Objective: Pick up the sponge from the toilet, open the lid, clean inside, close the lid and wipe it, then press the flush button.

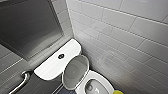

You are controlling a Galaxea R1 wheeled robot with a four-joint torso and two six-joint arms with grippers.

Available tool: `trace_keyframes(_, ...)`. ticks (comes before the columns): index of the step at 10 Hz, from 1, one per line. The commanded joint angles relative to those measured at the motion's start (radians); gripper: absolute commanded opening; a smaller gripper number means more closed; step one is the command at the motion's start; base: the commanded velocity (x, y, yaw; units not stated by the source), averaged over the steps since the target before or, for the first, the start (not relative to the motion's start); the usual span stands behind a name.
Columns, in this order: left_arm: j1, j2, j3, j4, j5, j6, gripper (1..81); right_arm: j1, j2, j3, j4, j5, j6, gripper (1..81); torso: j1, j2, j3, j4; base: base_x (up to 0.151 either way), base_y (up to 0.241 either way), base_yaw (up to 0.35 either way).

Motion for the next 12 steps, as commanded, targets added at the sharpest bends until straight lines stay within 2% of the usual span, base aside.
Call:
trace_keyframes(1,0.035,0.004,0.006,-0.006,0.093,0.006,81.1,0.045,-0.017,-0.001,-0.009,-0.098,-0.005,1.0,-0.062,0.096,0.090,0.000,0.000,0.000,0.000)
trace_keyframes(3,0.035,0.004,0.006,-0.006,0.095,0.006,81.1,0.047,-0.014,-0.002,-0.011,-0.100,-0.005,1.0,-0.098,0.157,0.119,0.000,0.000,0.000,0.000)
trace_keyframes(4,0.035,0.004,0.006,-0.006,0.093,0.006,81.1,0.050,-0.011,-0.002,-0.015,-0.100,-0.005,1.0,-0.117,0.187,0.148,0.000,0.000,0.000,0.000)
trace_keyframes(5,0.036,0.004,0.006,-0.006,0.093,0.006,81.1,0.061,-0.011,-0.002,-0.023,-0.100,-0.005,1.0,-0.074,0.121,0.083,0.000,0.000,0.000,0.000)
trace_keyframes(6,0.035,0.004,0.006,-0.006,0.093,0.006,81.1,0.088,-0.014,-0.001,-0.035,-0.100,-0.007,1.0,-0.096,0.153,0.108,0.000,0.000,0.000,0.000)
trace_keyframes(7,0.036,0.004,0.006,-0.006,0.093,0.006,81.1,0.130,-0.012,0.000,-0.043,-0.104,-0.005,1.0,-0.104,0.161,0.113,0.000,0.000,0.000,0.000)
trace_keyframes(8,0.036,0.004,0.006,-0.006,0.093,0.006,81.1,0.173,-0.009,-0.001,-0.043,-0.126,-0.005,1.0,-0.110,0.172,0.144,0.000,0.000,0.000,0.000)
trace_keyframes(9,0.036,0.004,0.006,-0.007,0.093,0.006,81.1,0.217,-0.003,0.003,-0.043,-0.150,-0.005,1.0,-0.111,0.172,0.123,0.062,0.000,0.000,0.000)
trace_keyframes(10,0.036,0.005,0.006,-0.007,0.093,0.006,81.1,0.258,0.006,0.006,-0.040,-0.164,-0.002,1.0,-0.111,0.171,0.125,0.101,0.000,0.000,0.000)
trace_keyframes(11,0.036,0.004,0.006,-0.009,0.093,0.006,81.1,0.294,0.028,0.010,-0.040,-0.185,0.000,1.0,-0.111,0.170,0.126,0.117,0.000,0.000,0.000)
trace_keyframes(12,0.036,0.005,0.006,-0.009,0.093,0.006,81.1,0.315,0.060,0.010,-0.041,-0.202,0.000,1.0,-0.111,0.170,0.126,0.145,0.000,0.000,0.000)
